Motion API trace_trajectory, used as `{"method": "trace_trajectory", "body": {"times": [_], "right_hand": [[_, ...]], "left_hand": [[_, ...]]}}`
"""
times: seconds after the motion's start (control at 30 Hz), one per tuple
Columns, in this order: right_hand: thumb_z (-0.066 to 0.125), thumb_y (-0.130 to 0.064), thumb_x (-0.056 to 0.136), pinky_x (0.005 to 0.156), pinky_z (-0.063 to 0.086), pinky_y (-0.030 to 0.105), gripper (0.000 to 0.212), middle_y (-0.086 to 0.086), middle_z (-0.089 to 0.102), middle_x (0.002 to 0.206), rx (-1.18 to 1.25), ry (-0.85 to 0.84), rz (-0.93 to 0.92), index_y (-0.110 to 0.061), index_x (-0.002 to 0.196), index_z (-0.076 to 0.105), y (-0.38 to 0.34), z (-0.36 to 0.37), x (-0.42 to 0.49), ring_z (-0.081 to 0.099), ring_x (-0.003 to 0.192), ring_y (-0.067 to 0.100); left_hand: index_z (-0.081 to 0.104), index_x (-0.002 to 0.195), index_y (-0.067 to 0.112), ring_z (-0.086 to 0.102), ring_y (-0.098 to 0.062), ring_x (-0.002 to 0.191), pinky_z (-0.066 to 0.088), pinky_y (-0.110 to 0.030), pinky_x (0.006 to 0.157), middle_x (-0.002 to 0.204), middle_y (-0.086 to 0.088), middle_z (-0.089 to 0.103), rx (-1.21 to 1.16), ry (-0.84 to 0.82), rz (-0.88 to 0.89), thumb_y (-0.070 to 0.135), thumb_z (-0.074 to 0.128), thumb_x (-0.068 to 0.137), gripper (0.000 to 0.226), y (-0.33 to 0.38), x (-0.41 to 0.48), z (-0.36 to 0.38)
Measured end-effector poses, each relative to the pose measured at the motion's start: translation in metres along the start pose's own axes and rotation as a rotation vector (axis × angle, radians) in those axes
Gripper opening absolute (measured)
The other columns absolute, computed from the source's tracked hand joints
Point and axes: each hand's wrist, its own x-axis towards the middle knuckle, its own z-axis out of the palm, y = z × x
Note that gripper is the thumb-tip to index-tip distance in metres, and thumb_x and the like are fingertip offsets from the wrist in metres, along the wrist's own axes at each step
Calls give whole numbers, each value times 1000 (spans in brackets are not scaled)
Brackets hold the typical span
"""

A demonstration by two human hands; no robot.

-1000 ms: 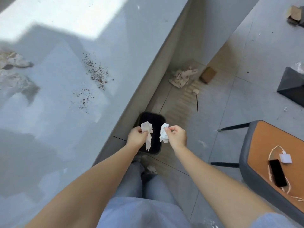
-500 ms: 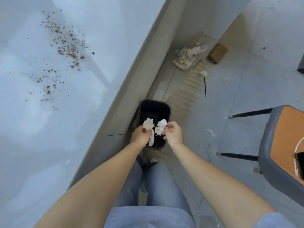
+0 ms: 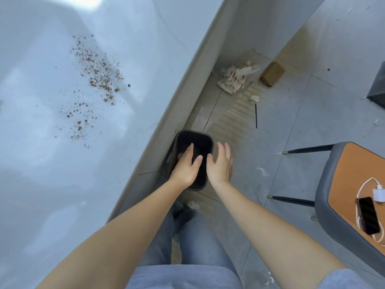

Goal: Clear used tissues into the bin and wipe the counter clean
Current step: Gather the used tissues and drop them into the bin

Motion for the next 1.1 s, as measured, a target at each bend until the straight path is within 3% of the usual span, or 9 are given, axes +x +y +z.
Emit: {"method": "trace_trajectory", "body": {"times": [0.23, 0.37, 0.47, 0.73, 1.1], "right_hand": [[44, -17, 96, 118, 13, 43, 55, -4, 15, 160, -3, 112, -225, -25, 147, 25, -70, -55, -17, 16, 145, 17], [42, -17, 97, 119, 4, 42, 52, -7, 13, 160, -21, 160, -357, -25, 146, 27, -117, -83, -27, 12, 145, 13], [40, -20, 97, 119, 4, 44, 52, -7, 12, 160, -43, 169, -467, -25, 147, 25, -148, -101, -33, 9, 146, 12], [36, -27, 99, 120, 4, 45, 51, -6, 8, 161, -208, 135, -759, -25, 147, 22, -231, -107, -57, 6, 147, 14], [33, -32, 100, 119, -1, 45, 54, -9, 1, 161, -326, -89, -1033, -29, 150, 15, -332, -26, -111, 2, 148, 16]], "left_hand": [[14, 149, 18, 12, -11, 145, 10, -21, 112, 158, -2, 18, 177, 155, 364, 38, 34, 98, 58, 73, -44, -28], [11, 150, 20, 13, -16, 146, 15, -40, 119, 158, -2, 17, 311, 322, 478, 34, 40, 97, 61, 113, -67, -60], [8, 150, 23, 7, -16, 147, 9, -42, 119, 159, 0, 11, 384, 440, 517, 37, 40, 96, 64, 137, -82, -85], [2, 149, 26, -5, -12, 146, -5, -42, 119, 160, 6, 2, 357, 715, 483, 43, 35, 97, 64, 148, -123, -149], [-6, 149, 25, -9, -16, 146, -9, -45, 116, 160, 4, -6, 381, 933, 184, 50, 31, 96, 69, 64, -166, -274]]}}
